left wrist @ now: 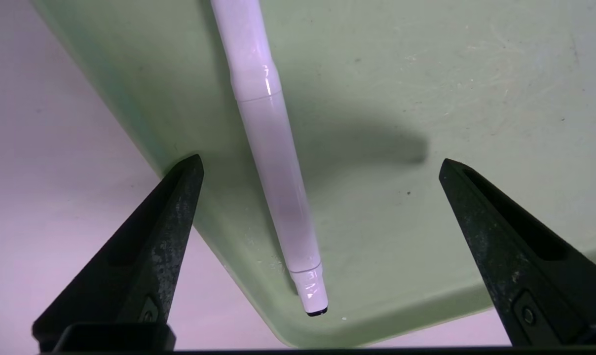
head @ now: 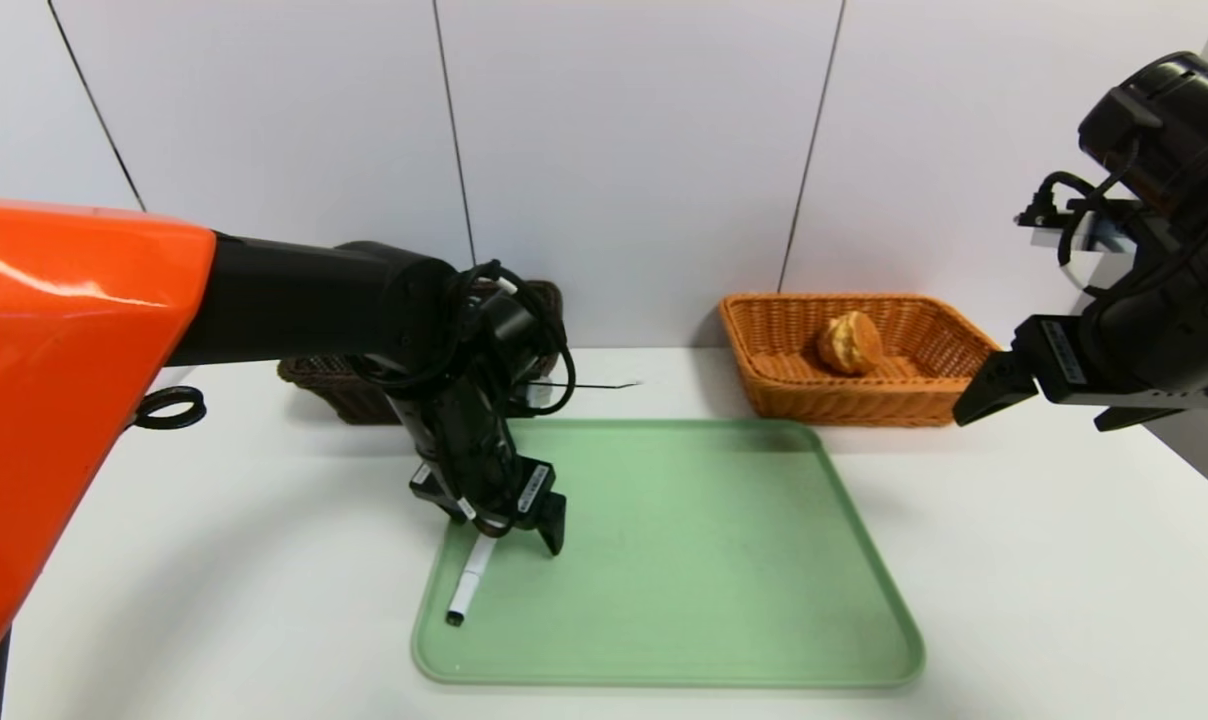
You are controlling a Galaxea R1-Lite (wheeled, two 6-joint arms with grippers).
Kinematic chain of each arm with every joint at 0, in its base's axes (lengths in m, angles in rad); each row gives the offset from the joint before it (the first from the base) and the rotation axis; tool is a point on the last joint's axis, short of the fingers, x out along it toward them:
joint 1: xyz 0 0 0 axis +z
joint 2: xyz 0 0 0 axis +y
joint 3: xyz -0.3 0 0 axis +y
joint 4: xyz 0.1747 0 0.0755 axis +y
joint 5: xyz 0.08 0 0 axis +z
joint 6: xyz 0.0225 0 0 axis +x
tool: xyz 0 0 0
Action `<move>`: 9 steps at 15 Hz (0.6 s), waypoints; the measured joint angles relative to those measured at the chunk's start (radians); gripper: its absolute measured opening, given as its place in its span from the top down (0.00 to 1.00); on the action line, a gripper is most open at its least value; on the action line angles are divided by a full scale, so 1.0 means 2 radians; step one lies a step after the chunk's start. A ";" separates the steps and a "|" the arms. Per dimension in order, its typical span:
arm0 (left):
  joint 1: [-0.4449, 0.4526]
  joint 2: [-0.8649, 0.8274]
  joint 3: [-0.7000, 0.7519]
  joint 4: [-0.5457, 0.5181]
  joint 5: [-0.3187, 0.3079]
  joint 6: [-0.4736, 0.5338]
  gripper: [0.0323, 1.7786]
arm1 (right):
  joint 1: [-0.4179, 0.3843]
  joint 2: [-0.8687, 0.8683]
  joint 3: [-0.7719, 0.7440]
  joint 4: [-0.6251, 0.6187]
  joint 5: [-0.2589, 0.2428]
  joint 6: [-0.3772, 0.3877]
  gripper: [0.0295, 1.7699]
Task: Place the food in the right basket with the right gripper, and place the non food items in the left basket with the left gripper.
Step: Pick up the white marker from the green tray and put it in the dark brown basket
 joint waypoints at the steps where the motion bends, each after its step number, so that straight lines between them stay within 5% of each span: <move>1: 0.000 0.001 0.000 0.000 0.001 0.000 0.04 | 0.000 0.000 0.000 0.000 0.000 0.000 0.04; 9: 0.000 0.007 0.000 0.000 0.020 -0.001 0.04 | -0.004 0.000 0.001 0.000 0.000 -0.001 0.04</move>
